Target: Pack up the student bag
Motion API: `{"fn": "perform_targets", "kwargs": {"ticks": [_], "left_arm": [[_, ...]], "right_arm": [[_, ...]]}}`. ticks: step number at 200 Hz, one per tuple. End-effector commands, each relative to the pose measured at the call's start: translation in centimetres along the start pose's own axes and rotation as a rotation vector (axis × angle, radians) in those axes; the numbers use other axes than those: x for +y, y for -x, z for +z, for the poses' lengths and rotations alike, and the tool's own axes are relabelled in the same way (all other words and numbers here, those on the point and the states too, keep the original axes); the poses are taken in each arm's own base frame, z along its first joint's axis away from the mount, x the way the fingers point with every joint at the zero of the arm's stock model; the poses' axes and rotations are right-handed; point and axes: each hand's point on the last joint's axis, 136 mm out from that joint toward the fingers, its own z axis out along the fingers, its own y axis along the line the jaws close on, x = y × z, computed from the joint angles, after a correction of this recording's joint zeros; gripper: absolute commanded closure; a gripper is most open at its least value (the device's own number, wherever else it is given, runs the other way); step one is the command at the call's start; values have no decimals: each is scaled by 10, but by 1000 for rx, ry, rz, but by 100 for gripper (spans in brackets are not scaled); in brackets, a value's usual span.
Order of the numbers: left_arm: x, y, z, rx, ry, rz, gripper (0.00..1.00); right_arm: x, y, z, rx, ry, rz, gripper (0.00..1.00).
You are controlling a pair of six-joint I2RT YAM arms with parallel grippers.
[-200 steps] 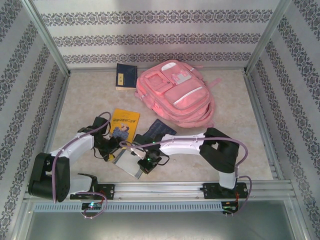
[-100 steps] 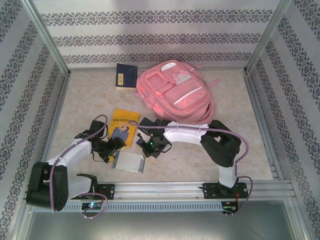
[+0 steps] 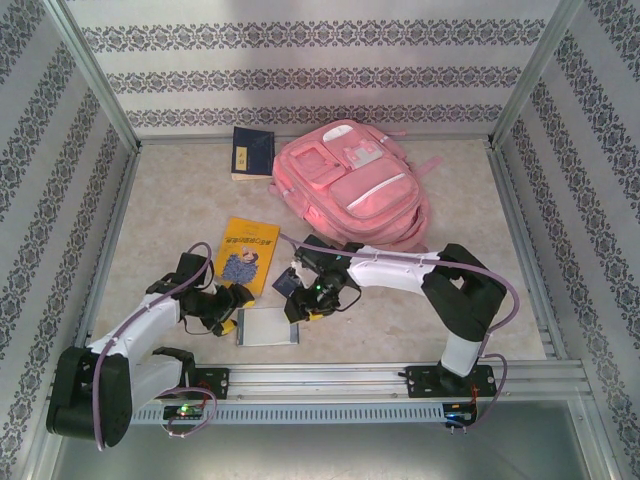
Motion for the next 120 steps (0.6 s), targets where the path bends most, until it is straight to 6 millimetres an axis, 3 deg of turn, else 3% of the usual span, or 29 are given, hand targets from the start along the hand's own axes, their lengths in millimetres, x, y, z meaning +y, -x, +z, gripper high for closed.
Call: {"fn": "perform_targets", "kwargs": {"ticks": [1, 63, 120], "left_arm": [[12, -20, 6, 84, 19, -52, 27], [1, -19, 7, 98, -2, -30, 30], [2, -19, 7, 99, -1, -23, 31]], "right_arm": [[-12, -3, 9, 22, -35, 35, 46], [4, 10, 35, 56, 14, 44, 48], [25, 12, 19, 34, 71, 25, 60]]}}
